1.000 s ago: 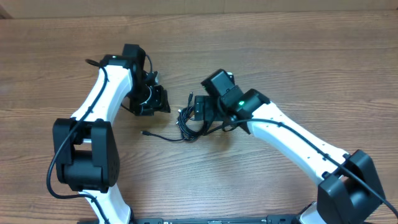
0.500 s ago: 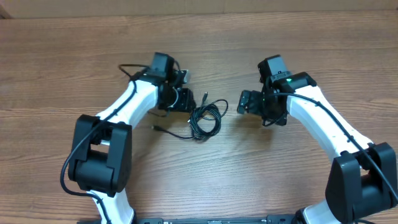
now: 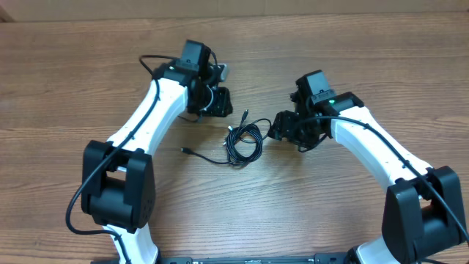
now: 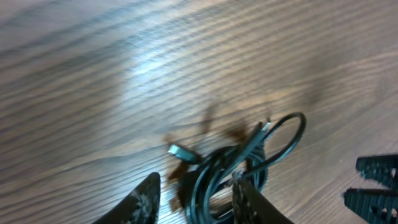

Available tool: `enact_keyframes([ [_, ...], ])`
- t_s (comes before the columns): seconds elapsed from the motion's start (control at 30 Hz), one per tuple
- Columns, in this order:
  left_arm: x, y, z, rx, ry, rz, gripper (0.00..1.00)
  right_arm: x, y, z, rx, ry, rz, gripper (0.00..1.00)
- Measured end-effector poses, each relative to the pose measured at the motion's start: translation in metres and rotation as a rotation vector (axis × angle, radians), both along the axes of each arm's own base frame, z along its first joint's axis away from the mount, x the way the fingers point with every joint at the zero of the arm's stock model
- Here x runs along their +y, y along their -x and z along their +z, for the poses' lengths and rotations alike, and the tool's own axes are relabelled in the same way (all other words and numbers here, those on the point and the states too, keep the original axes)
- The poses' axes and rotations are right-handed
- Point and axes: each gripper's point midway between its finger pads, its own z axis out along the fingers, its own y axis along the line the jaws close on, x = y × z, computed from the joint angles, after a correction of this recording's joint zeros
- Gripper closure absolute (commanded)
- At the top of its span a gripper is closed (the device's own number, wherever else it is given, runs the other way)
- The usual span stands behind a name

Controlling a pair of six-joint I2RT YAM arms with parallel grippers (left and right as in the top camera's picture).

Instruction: Untangle cables

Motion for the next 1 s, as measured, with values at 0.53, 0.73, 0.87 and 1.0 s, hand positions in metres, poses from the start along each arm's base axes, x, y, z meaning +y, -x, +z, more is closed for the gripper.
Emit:
enact_keyframes([
  [0.53, 0.007, 0.047, -0.055, 0.173, -0.078, 0.091, 0.87, 0.026, 0.017, 0.001, 0.038, -0.027, 0.033, 0.87],
  [0.73, -0.020, 0.027, -0.062, 0.045, 0.010, 0.086, 0.84, 0.024, 0.023, -0.001, 0.062, -0.016, 0.032, 0.87],
  [0.87, -0.032, 0.002, -0.053, -0.064, 0.075, 0.098, 0.85, 0.024, 0.022, 0.000, 0.061, -0.016, 0.032, 0.87],
  [1.0, -0.033, -0.005, -0.047, -0.088, 0.086, 0.101, 0.83, 0.024, 0.020, 0.000, 0.052, -0.014, 0.031, 0.87],
])
